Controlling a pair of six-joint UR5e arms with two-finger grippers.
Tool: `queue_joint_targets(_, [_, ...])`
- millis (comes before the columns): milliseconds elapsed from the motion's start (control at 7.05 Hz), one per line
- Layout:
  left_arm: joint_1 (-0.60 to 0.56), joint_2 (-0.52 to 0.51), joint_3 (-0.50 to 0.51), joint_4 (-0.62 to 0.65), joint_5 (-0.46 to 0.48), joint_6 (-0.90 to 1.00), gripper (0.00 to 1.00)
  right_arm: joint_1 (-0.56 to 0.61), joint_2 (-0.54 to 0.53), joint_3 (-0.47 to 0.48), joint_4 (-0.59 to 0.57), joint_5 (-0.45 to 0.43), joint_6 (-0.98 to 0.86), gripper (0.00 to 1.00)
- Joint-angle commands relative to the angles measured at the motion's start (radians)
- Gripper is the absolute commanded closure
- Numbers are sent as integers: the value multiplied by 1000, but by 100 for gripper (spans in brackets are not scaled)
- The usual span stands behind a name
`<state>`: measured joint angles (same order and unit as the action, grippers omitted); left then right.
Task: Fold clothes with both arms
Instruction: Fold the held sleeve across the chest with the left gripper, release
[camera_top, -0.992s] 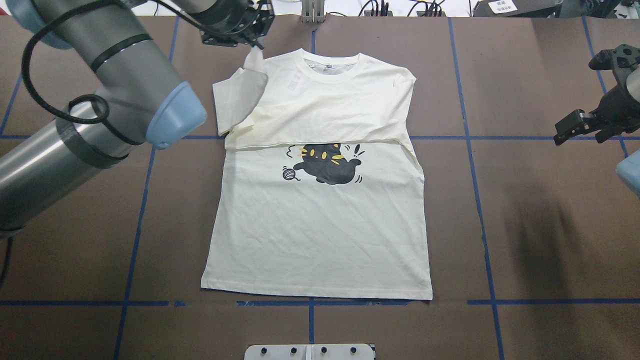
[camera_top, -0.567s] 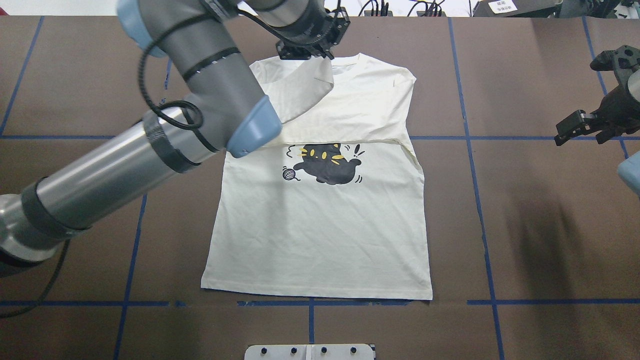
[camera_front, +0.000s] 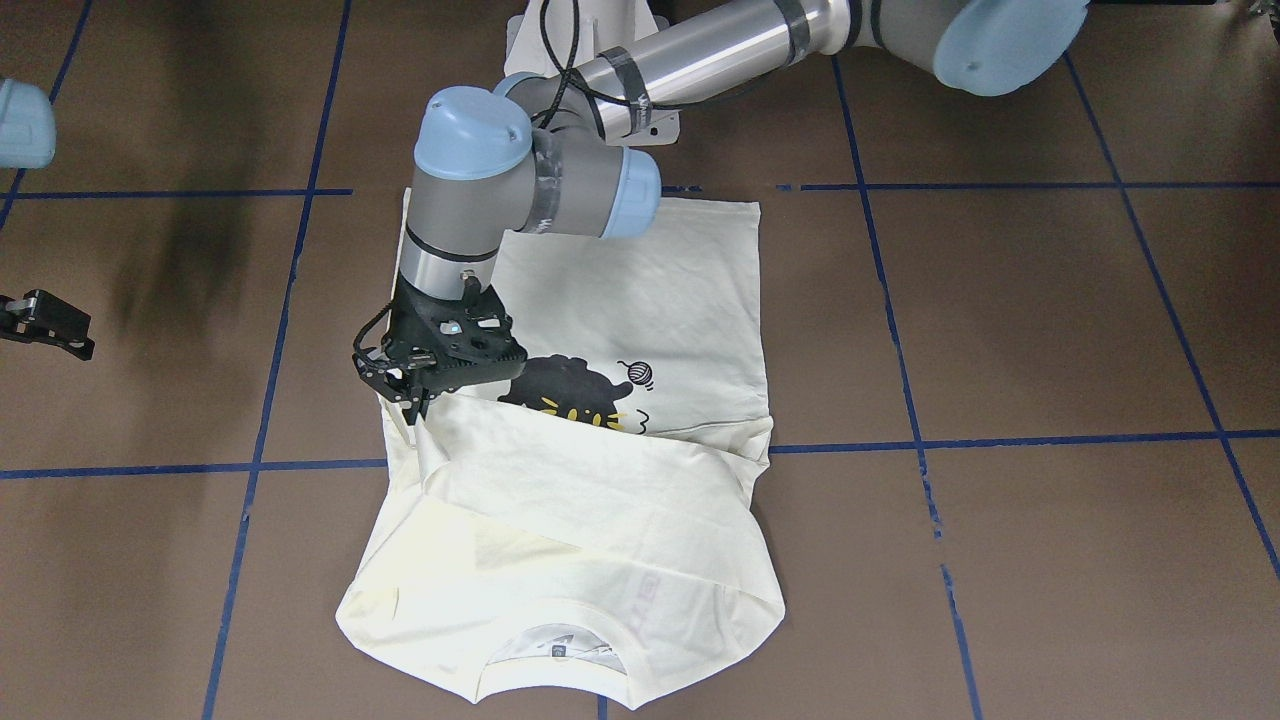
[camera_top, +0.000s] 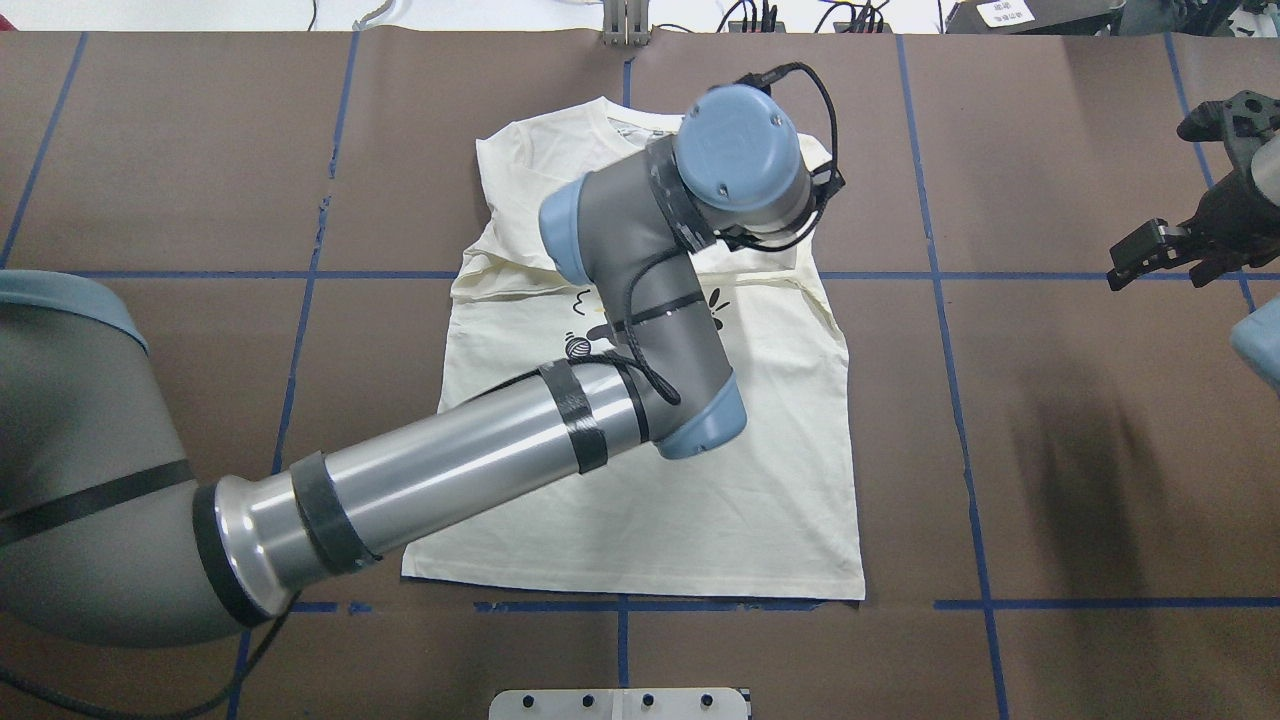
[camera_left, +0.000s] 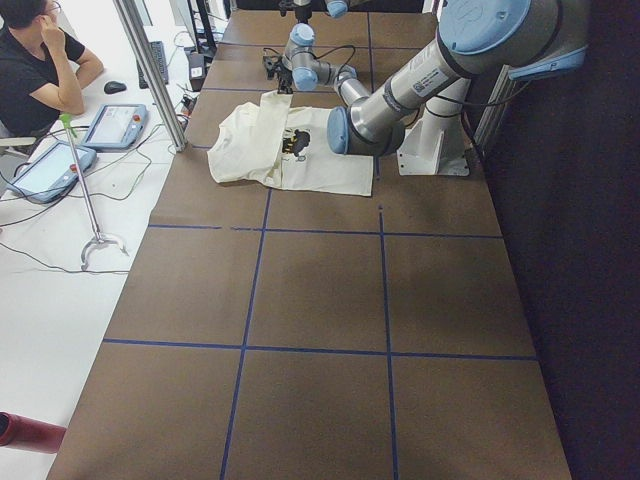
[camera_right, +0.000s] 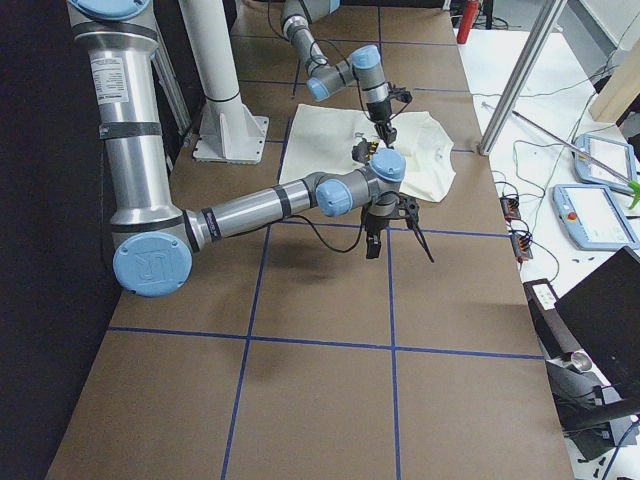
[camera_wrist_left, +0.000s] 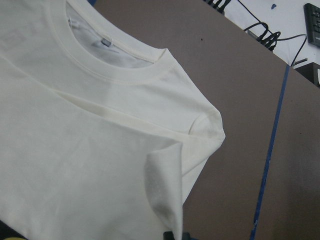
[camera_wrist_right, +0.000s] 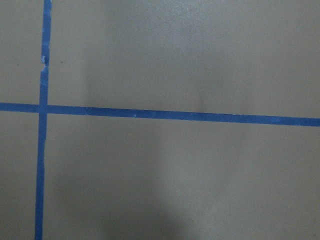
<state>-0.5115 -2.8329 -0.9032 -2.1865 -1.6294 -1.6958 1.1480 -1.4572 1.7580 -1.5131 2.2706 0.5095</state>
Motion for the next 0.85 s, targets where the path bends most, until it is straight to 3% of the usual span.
queue_joint_targets(0, [35, 3, 37, -53, 56, 92, 0, -1, 15, -6, 1, 1, 3, 0])
queue_joint_targets(284, [18, 65, -63, -61, 48, 119, 0, -5, 24, -5, 2, 19, 29, 0])
queue_joint_targets(425, [-1, 82, -71, -37, -20, 122, 0, -7, 31, 6, 4, 35, 67, 0])
queue_joint_targets(567, [-57, 136, -153, 53, -171, 128, 0, -40, 38, 30, 36, 35, 174, 0])
queue_joint_targets(709, [-76, 239, -301, 148, -229, 224, 0, -109, 29, 40, 138, 12, 317, 0])
